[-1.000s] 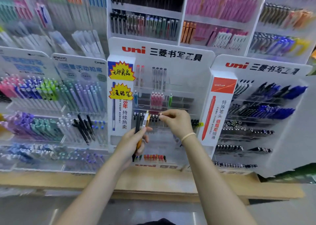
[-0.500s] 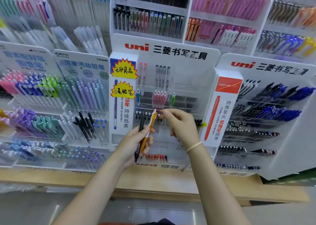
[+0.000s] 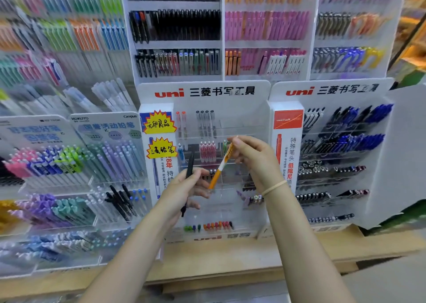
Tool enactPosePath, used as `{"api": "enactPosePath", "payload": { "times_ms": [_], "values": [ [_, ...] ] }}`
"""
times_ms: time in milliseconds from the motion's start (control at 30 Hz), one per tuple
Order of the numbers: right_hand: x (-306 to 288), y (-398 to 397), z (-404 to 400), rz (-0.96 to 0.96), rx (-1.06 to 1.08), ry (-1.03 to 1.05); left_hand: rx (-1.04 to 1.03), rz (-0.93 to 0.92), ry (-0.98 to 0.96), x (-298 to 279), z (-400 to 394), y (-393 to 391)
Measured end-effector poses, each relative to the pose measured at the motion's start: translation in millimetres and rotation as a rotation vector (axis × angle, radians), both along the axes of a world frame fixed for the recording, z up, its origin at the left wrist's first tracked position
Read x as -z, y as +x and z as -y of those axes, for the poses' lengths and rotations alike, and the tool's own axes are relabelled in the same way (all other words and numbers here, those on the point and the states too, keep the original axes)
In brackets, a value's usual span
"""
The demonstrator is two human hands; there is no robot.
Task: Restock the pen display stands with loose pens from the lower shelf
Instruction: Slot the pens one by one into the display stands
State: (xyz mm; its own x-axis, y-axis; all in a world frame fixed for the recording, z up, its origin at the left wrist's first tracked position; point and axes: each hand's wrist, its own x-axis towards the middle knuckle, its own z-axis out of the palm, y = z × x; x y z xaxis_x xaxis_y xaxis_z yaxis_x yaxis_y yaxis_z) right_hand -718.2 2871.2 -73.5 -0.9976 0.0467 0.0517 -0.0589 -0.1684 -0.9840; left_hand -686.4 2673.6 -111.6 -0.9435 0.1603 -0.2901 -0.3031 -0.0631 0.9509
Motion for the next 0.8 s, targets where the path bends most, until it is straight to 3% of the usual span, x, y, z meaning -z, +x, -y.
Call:
{"api": "enactPosePath", "payload": {
  "times_ms": [267,567,800],
  "values": [
    [-50,-15,-30,-0.278,0.266,0.086,0.049,-0.016,0.008,-17,-10,-13],
    [4,-40,-22,-0.125,0.146,0.373,0.059,-0.001,0.112,-9,-32,-12],
    [20,-52,-14,-0.129,0.082,0.543,0.042,-0.006,0.156,-1,-34,-13]
  ]
}}
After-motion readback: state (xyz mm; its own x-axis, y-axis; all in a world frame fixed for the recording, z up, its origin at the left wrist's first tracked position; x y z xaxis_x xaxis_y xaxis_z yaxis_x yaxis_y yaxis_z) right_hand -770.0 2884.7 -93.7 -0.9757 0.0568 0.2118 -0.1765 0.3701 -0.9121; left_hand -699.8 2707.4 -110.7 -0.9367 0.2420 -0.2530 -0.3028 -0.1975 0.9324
